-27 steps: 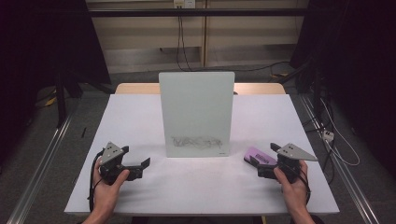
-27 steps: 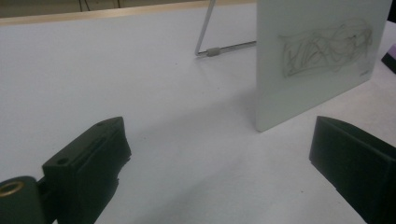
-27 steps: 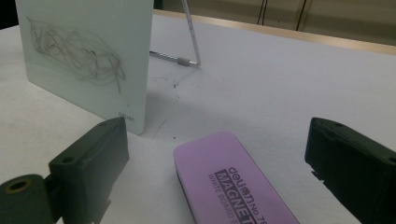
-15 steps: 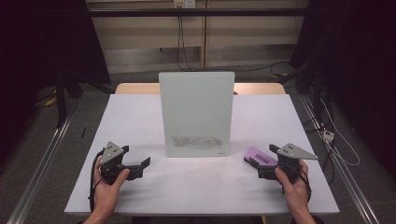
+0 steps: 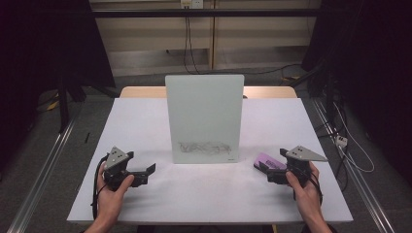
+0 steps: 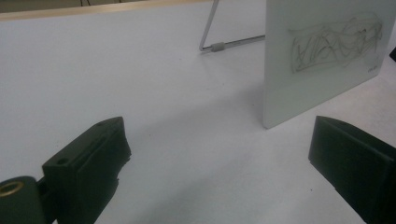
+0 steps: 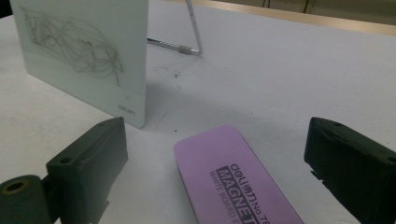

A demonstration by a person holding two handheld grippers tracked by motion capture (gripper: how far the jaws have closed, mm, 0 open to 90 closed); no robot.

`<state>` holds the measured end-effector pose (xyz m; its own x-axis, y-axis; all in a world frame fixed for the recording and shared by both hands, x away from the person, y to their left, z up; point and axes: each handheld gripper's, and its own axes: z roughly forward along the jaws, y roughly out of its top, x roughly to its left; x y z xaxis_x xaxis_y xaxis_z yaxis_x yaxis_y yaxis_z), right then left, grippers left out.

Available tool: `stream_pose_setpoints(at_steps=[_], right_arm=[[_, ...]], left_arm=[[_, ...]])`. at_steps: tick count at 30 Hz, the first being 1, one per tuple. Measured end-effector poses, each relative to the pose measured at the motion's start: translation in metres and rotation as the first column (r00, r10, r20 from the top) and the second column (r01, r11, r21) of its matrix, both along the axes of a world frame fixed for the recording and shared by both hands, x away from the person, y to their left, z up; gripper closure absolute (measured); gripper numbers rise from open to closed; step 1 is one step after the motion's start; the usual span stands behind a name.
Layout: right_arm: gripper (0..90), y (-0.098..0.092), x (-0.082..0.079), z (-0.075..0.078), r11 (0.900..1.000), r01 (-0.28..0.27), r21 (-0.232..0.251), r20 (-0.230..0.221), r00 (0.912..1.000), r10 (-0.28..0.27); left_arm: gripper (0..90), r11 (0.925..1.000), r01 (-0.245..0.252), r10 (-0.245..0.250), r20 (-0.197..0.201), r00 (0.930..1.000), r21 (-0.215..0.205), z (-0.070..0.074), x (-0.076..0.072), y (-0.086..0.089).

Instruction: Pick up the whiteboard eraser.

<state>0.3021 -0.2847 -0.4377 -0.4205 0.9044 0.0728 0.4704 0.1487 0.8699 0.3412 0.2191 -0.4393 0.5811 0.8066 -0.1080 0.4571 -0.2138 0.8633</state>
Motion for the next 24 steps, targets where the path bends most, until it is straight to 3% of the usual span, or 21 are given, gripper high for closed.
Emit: stream_pose_setpoints(at_steps=[6, 8, 12, 13, 15, 16, 17, 18, 19, 24], right_arm=[[8.6, 0.002, 0.007, 0.004, 1.000, 0.000, -0.015, 0.000, 1.0000, 0.000], [9.5, 0.002, 0.009, 0.006, 0.998, -0.068, 0.008, -0.006, 0.9977, 0.068], [6.1, -0.001, 0.015, 0.014, 0.995, -0.103, -0.003, -0.023, 0.9944, 0.103], [5.2, -0.003, 0.022, 0.020, 0.992, -0.125, -0.036, -0.057, 0.9908, 0.123], [6.5, -0.005, 0.030, 0.025, 0.989, -0.138, -0.051, -0.079, 0.9879, 0.133], [6.5, -0.005, 0.030, 0.025, 0.989, -0.138, -0.051, -0.079, 0.9879, 0.133], [6.6, -0.006, 0.038, 0.028, 0.987, -0.149, -0.059, -0.120, 0.9828, 0.141], [6.6, -0.006, 0.038, 0.028, 0.987, -0.149, -0.059, -0.120, 0.9828, 0.141], [7.4, -0.007, 0.045, 0.027, 0.985, -0.164, -0.055, -0.145, 0.9774, 0.154], [7.9, -0.006, 0.056, 0.024, 0.984, -0.169, -0.046, -0.163, 0.9736, 0.160]], left_arm=[[4.5, 1.0000, 0.002, -0.002, 0.002, 1.0000, 0.002, -0.001, -0.001, 0.001], [4.5, 1.0000, 0.004, -0.004, 0.006, 1.0000, 0.003, -0.001, -0.001, 0.002], [4.5, 1.0000, 0.003, -0.003, -0.001, 1.0000, 0.007, -0.001, -0.001, 0.001], [4.5, 1.0000, 0.003, -0.003, 0.000, 1.0000, 0.008, -0.001, -0.001, 0.001], [4.6, 0.9999, 0.007, -0.007, 0.001, 1.0000, 0.008, -0.001, -0.001, 0.001], [4.6, 1.0000, 0.006, -0.006, 0.001, 1.0000, 0.008, -0.002, 0.000, 0.001], [4.6, 1.0000, 0.006, -0.006, 0.001, 1.0000, 0.008, -0.002, 0.000, 0.001], [4.6, 1.0000, 0.006, -0.006, 0.000, 1.0000, 0.008, -0.002, 0.000, 0.001], [4.6, 1.0000, 0.005, -0.005, 0.001, 1.0000, 0.008, -0.002, 0.000, 0.000], [5.0, 0.9998, 0.012, -0.012, -0.004, 0.9999, 0.016, -0.003, 0.000, 0.000]])
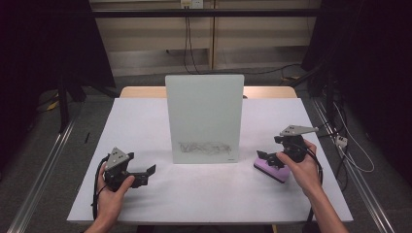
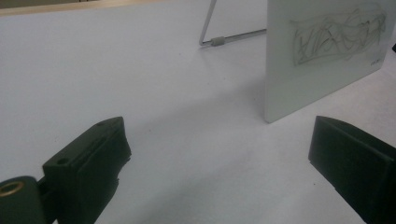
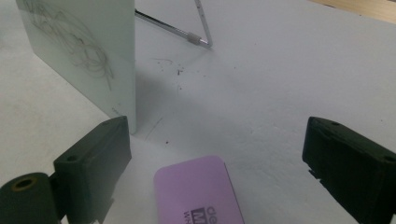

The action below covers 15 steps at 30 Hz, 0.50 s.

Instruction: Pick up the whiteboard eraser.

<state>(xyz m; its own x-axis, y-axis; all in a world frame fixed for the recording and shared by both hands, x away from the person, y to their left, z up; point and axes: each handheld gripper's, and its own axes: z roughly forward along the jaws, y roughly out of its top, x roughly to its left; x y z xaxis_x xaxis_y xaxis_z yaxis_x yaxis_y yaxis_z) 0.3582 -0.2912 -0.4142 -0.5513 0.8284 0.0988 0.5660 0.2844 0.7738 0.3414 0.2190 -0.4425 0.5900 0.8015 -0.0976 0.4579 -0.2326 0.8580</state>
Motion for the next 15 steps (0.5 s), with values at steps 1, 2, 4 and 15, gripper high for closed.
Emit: stream_pose_setpoints(at_steps=[1, 2, 4, 15], right_arm=[[8.0, 0.0006, 0.0027, -0.0023, 1.000, -0.025, 0.007, -0.004, 0.9997, 0.025], [8.0, 0.0006, 0.0027, -0.0023, 1.000, -0.025, 0.007, -0.004, 0.9997, 0.025], [8.6, 0.0016, 0.0031, -0.0035, 1.000, -0.028, -0.006, 0.001, 0.9996, 0.028], [10.6, 0.0014, -0.0014, -0.0059, 0.988, -0.093, -0.125, -0.076, 0.9936, 0.084]], left_arm=[[5.0, 1.0000, 0.002, -0.002, -0.001, 1.0000, 0.001, -0.0003, 0.0002, -0.0004], [5.0, 1.0000, 0.002, -0.002, -0.001, 1.0000, 0.001, -0.0003, 0.0002, -0.0004], [5.0, 1.0000, 0.010, -0.010, -0.002, 1.0000, 0.001, -0.0001, 0.0005, -0.0006], [5.1, 0.9999, 0.009, -0.009, -0.005, 0.9999, -0.008, -0.0003, 0.0013, 0.0011]])
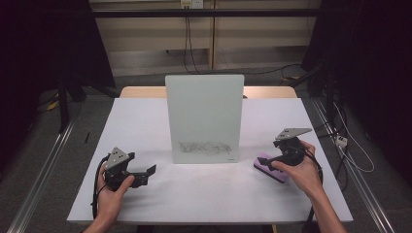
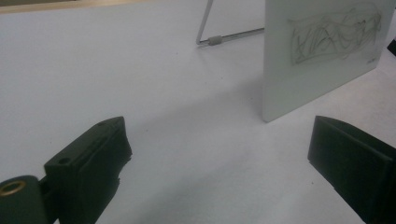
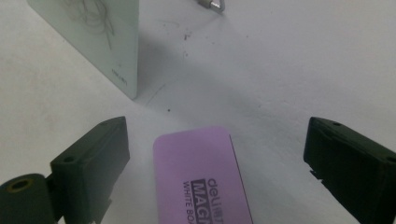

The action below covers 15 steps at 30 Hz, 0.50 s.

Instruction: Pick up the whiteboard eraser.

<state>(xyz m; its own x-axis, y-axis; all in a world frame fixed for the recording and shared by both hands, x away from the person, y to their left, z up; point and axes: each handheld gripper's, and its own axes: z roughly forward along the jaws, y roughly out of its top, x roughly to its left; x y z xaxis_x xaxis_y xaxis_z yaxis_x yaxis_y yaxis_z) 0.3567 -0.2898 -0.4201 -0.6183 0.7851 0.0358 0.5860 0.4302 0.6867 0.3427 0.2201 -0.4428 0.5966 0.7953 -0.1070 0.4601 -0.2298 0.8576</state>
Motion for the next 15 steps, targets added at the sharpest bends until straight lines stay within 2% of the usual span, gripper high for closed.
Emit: stream_pose_setpoints(at_steps=[3, 7, 12, 15], right_arm=[[10.4, 0.0007, 0.0001, -0.0006, 1.000, -0.011, -0.012, -0.021, 0.9997, 0.010], [14.7, -0.0030, -0.0016, 0.0025, 1.000, -0.030, -0.009, -0.053, 0.9982, 0.029], [16.3, -0.0088, -0.0041, 0.0054, 0.997, -0.067, -0.042, -0.107, 0.9924, 0.062], [18.2, -0.0081, -0.0050, 0.0065, 0.995, -0.081, -0.066, -0.123, 0.9897, 0.073]], left_arm=[[5.1, 1.0000, 0.000, 0.000, -0.005, 1.0000, 0.002, -0.0005, 0.0000, 0.0007], [5.1, 1.0000, 0.003, -0.003, 0.000, 1.0000, 0.001, -0.0001, -0.0006, -0.0004], [5.1, 0.9999, 0.007, -0.007, -0.005, 1.0000, 0.010, -0.0010, -0.0008, -0.0008], [5.0, 0.9999, 0.007, -0.007, -0.003, 1.0000, 0.008, -0.0004, -0.0009, -0.0012]])
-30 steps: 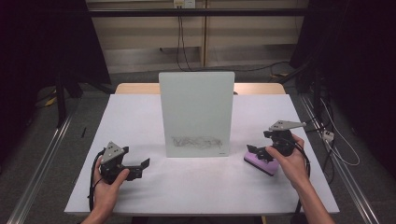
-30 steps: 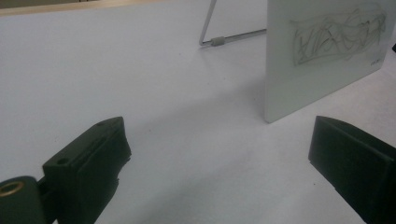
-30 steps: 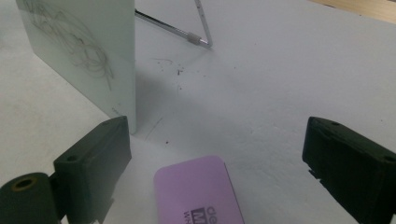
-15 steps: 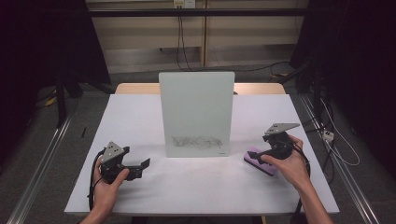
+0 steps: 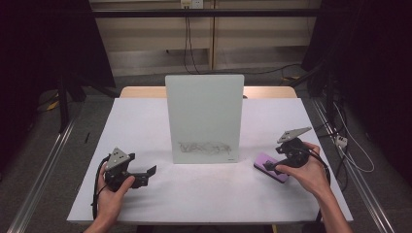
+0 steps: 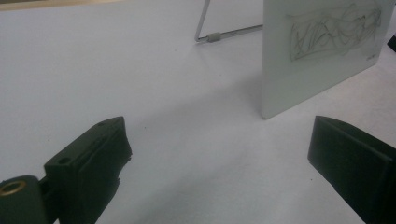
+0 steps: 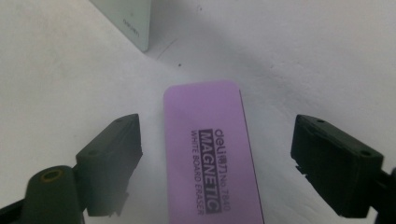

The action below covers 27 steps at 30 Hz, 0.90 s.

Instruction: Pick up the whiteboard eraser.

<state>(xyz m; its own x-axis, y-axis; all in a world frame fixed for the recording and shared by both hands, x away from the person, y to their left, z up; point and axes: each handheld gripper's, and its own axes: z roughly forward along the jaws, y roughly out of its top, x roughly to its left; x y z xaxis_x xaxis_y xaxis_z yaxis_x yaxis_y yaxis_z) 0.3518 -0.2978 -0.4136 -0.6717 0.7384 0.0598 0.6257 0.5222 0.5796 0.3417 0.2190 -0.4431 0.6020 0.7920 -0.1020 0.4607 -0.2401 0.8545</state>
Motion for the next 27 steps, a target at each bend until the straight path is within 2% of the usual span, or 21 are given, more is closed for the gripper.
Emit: stream_pose_setpoints(at_steps=[1, 6, 7, 11, 16, 19, 21, 22, 23, 27], right_arm=[[20.7, 0.001, -0.001, 0.001, 1.000, -0.017, -0.014, -0.015, 0.9997, 0.016], [23.6, 0.000, -0.001, 0.003, 0.999, -0.028, -0.044, -0.019, 0.9995, 0.027], [22.6, 0.002, -0.001, 0.002, 0.997, -0.035, -0.069, -0.033, 0.9989, 0.032], [24.5, 0.005, 0.000, -0.001, 0.993, -0.054, -0.103, -0.061, 0.9970, 0.048], [25.3, 0.006, 0.001, -0.004, 0.991, -0.069, -0.117, -0.082, 0.9949, 0.059], [28.4, 0.007, 0.001, -0.007, 0.989, -0.079, -0.123, -0.094, 0.9932, 0.067], [33.5, 0.009, 0.002, -0.010, 0.983, -0.091, -0.162, -0.107, 0.9915, 0.074], [33.5, 0.009, 0.002, -0.010, 0.983, -0.091, -0.162, -0.107, 0.9915, 0.074], [38.7, 0.010, 0.004, -0.012, 0.982, -0.093, -0.166, -0.116, 0.9905, 0.075], [41.3, 0.012, 0.004, -0.014, 0.977, -0.106, -0.185, -0.130, 0.9880, 0.083]], left_arm=[[5.1, 1.0000, -0.001, 0.001, 0.001, 1.0000, -0.001, 0.000, 0.000, 0.000], [5.1, 1.0000, 0.004, -0.004, -0.004, 1.0000, 0.006, -0.001, 0.000, -0.001], [5.1, 1.0000, 0.004, -0.004, -0.004, 1.0000, 0.005, -0.001, 0.000, -0.001], [5.1, 1.0000, 0.002, -0.002, -0.002, 1.0000, 0.004, -0.001, 0.000, 0.000], [5.1, 1.0000, 0.003, -0.003, -0.003, 1.0000, 0.004, -0.001, 0.000, 0.000], [5.1, 1.0000, 0.005, -0.005, -0.005, 1.0000, 0.005, -0.001, 0.000, -0.001], [5.1, 1.0000, 0.006, -0.005, -0.006, 1.0000, 0.005, -0.001, 0.000, -0.001], [5.1, 1.0000, 0.006, -0.006, -0.007, 1.0000, 0.005, -0.001, 0.000, -0.001], [5.1, 1.0000, 0.005, -0.005, -0.007, 1.0000, 0.003, -0.001, 0.000, -0.001], [5.1, 1.0000, 0.005, -0.004, -0.007, 1.0000, 0.004, -0.001, 0.000, 0.000]])
